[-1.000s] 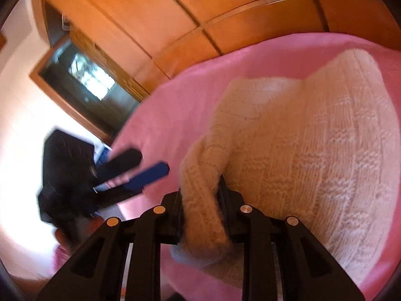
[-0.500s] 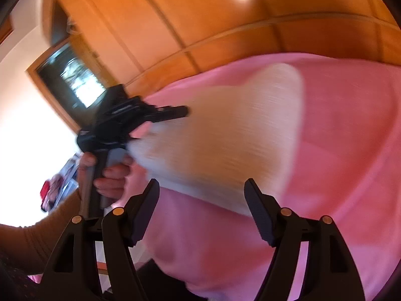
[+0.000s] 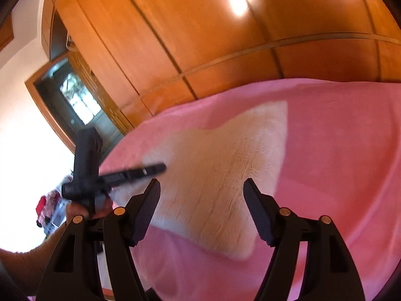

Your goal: Fold small clothes

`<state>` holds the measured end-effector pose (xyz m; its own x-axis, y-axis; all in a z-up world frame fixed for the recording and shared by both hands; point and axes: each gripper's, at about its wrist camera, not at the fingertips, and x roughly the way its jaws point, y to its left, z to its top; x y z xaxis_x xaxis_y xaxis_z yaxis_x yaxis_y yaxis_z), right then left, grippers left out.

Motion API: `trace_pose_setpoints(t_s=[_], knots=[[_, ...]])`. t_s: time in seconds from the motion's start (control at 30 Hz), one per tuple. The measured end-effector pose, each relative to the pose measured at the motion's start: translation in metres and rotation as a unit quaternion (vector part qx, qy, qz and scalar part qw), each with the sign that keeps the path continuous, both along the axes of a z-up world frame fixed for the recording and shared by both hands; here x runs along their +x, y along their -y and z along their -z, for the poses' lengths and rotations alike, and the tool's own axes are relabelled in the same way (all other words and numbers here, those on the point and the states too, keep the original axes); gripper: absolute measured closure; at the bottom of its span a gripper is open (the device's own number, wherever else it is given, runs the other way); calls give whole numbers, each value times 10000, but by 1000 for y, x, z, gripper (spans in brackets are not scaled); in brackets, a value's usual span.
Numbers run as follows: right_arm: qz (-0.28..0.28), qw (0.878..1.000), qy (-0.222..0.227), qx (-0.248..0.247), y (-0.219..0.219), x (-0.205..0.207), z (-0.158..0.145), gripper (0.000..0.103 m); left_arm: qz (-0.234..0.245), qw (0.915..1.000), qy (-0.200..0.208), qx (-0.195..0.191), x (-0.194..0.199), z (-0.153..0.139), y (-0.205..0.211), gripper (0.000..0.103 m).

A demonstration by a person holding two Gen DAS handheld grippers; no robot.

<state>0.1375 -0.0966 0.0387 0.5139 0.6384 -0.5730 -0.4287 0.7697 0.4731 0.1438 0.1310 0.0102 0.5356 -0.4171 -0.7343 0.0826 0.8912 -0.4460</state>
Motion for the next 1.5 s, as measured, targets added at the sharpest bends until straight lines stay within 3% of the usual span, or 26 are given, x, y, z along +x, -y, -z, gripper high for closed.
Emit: trace_pose_setpoints(t_s=[0.07, 0.13, 0.17, 0.3, 0.43, 0.5, 0.57, 0.7, 0.77, 0.83, 0.9, 0.93, 0.97, 1.07, 1.3, 1.5], knots=[[-100, 9983, -275, -511, -25, 9, 23, 41, -74, 9997, -135, 187, -2, 20, 0, 75], [61, 9943, -300, -1018, -39, 12, 50, 41, -273, 9989, -72, 365, -4, 24, -3, 44], [83, 9935, -135, -1131, -41, 9, 51, 40, -465, 9978, -32, 462, -7, 21, -9, 41], [22, 9907, 55, -1356, -37, 0, 43, 34, -943, 9931, 408, 561, -19, -13, -21, 41], [21, 9913, 42, -1313, -31, 5, 28, 29, -976, 9893, 1006, 412, -36, -49, -18, 41], [229, 9920, 176, -1226, -23, 16, 15, 26, -867, 9902, 1029, 382, -36, -54, -13, 41], [464, 9913, 304, -1192, -23, 26, 3, 20, -714, 9908, 1015, 532, -31, -51, -2, 41], [1038, 9864, 330, -1227, -25, 66, -5, 19, -705, 9880, 930, 1010, -16, -32, 20, 41], [1195, 9855, 262, -1176, -28, 79, 0, 19, -743, 9868, 689, 1263, -8, -14, 26, 41], [1212, 9832, 94, -1360, -35, 92, 19, 18, -749, 9875, 433, 1315, -4, 4, 22, 40], [1149, 9790, -478, -1615, -46, 111, 62, 13, -912, 9892, 319, 1105, -3, 21, 15, 37], [1221, 9785, -503, -1583, -46, 113, 77, 10, -913, 9898, 293, 1051, -3, 24, 13, 37], [1290, 9828, -451, -1245, -37, 112, 85, 9, -911, 9911, 270, 930, -3, 27, 10, 37], [1274, 9860, -912, -577, -15, 117, 94, 7, -943, 9917, 308, 822, -5, 26, 5, 33], [1200, 9878, -922, -377, -8, 119, 97, 5, -927, 9860, 552, 1270, -10, 15, 16, 33], [1165, 9887, -900, -281, -10, 118, 96, 4, -946, 9846, 571, 1358, -16, 9, 13, 33]])
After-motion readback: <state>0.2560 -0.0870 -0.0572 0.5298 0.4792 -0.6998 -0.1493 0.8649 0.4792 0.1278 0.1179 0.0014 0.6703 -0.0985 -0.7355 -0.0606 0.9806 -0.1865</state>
